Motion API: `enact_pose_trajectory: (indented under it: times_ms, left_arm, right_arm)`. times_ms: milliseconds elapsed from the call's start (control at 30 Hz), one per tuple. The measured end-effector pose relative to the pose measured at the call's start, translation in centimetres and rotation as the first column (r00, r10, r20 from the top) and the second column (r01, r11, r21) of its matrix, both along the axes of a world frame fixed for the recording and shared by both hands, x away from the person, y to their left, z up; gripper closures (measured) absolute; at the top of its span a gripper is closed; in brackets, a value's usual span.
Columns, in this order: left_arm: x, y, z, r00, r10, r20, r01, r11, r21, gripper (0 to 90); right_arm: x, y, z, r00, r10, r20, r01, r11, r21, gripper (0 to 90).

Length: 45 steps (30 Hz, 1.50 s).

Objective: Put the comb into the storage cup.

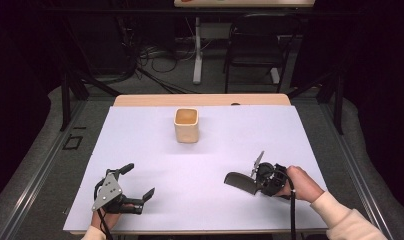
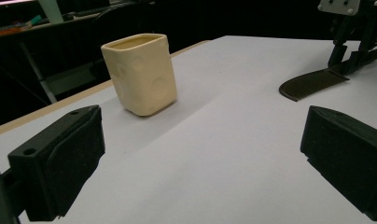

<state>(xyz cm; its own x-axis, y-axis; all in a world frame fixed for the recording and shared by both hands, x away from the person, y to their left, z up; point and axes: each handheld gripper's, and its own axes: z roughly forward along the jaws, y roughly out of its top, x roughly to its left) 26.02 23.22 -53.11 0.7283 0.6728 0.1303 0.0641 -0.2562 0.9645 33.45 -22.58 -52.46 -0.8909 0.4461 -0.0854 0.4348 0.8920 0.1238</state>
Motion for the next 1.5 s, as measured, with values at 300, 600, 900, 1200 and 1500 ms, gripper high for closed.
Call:
enact_pose_trajectory:
  times_ms: [300, 600, 900, 1200, 1500]
  left_arm:
    - [0.0, 0.0, 0.0, 1.0, 0.0, 0.0, 0.0, 1.0, 0.0, 0.0]
    - [0.0, 0.0, 0.0, 1.0, -0.001, -0.004, 0.001, 1.0, 0.002, 0.0]
    - [0.0, 0.0, 0.0, 1.0, 0.0, -0.001, 0.0, 1.0, 0.003, 0.0]
    - [0.0, 0.0, 0.0, 1.0, -0.004, 0.0, 0.004, 1.0, 0.004, 0.0]
    - [0.0, 0.0, 0.0, 1.0, -0.004, -0.002, 0.004, 1.0, 0.001, 0.0]
  right_arm:
    - [0.2, 0.0, 0.0, 0.9998, -0.001, -0.019, 0.001, 1.0, -0.004, 71.3]
    - [0.3, -0.3, -0.1, 0.9986, -0.04, -0.036, 0.041, 0.999, 0.026, 72.3]
    - [0.0, -0.6, 0.2, 0.9991, -0.035, -0.022, 0.036, 0.998, 0.044, 72.4]
    - [-0.1, -1.1, 1.1, 0.9984, -0.055, -0.013, 0.056, 0.995, 0.085, 72.4]
    - [-0.4, -1.7, 1.9, 0.9984, -0.055, 0.013, 0.053, 0.991, 0.12, 72.4]
